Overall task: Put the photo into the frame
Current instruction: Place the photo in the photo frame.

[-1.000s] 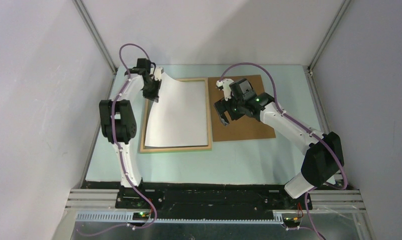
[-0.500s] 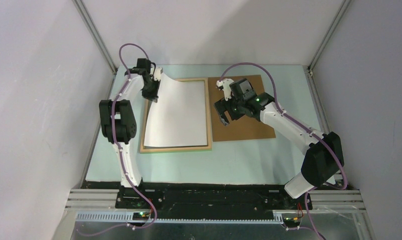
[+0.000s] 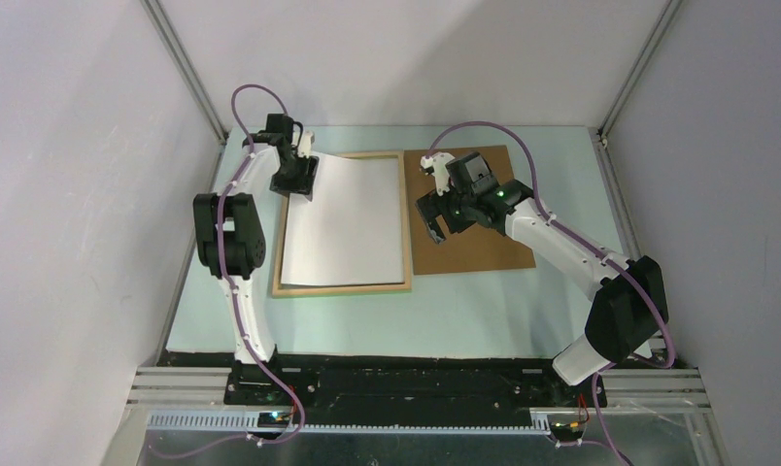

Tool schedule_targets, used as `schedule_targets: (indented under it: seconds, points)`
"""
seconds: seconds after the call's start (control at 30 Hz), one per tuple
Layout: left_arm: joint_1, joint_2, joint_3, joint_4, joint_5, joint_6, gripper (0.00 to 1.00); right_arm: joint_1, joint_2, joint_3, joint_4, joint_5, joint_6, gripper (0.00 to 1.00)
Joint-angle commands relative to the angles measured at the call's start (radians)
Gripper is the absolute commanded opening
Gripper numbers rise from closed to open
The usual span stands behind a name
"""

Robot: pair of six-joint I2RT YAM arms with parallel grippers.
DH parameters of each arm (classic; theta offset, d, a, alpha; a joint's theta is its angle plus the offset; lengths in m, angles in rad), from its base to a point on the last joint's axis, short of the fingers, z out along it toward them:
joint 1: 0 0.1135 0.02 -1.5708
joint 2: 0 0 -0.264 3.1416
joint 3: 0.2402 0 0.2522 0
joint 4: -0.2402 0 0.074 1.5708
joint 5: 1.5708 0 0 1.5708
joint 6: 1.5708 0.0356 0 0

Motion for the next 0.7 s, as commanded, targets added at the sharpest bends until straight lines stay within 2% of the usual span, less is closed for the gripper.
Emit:
schedule_targets:
  seconds: [0.0,0.13,0.2,0.43,0.67]
  points:
    - [-0.006,-0.006,0.027,0.014,-0.047,-0.003,0.69,-0.004,-0.011,0.002,0.027,0.01,-0.006,0.94]
    - [-0.006,-0.019,0.027,0.013,-0.105,-0.006,0.84,-0.008,-0.015,0.002,0.027,0.014,-0.005,0.94]
    - [-0.006,-0.027,0.026,0.014,-0.125,-0.005,0.88,-0.012,-0.016,0.002,0.026,0.015,-0.004,0.94]
    - [-0.007,-0.073,-0.003,0.036,-0.133,-0.016,0.92,-0.05,-0.036,-0.019,0.048,0.027,0.013,0.94]
    - [-0.038,-0.182,-0.14,0.113,-0.064,-0.035,0.94,-0.156,-0.071,-0.054,0.082,-0.007,0.056,0.97]
